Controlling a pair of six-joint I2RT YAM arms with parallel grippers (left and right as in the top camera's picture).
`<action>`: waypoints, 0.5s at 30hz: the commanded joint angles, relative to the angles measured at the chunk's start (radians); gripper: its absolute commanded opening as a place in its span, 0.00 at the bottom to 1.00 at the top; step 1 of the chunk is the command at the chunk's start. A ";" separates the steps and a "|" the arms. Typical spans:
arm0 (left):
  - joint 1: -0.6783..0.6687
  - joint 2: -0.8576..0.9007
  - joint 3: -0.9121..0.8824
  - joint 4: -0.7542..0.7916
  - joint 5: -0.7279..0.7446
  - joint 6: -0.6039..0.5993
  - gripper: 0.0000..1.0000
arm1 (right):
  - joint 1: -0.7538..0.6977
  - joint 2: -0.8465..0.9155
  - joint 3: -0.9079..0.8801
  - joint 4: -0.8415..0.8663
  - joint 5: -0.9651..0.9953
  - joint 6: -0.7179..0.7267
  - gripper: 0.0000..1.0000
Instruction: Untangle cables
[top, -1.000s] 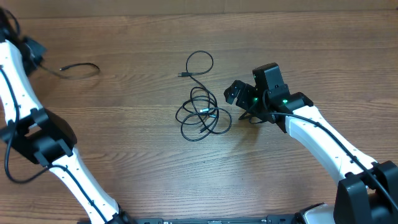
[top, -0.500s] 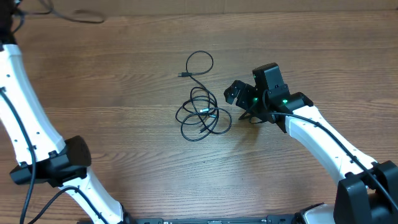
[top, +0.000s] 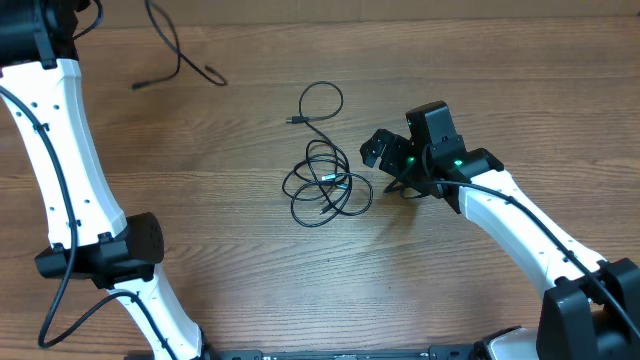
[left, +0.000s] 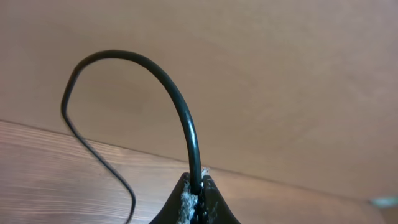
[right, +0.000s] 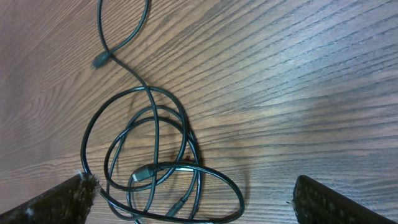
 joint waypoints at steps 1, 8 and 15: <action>-0.005 0.053 0.002 0.030 0.131 0.041 0.04 | 0.002 0.002 0.003 0.005 0.010 -0.006 1.00; 0.018 0.163 0.002 0.066 0.160 -0.013 0.04 | 0.002 0.002 0.003 0.005 0.010 -0.006 1.00; 0.060 0.295 0.002 0.262 0.301 -0.020 0.04 | 0.002 0.002 0.003 0.005 0.010 -0.006 1.00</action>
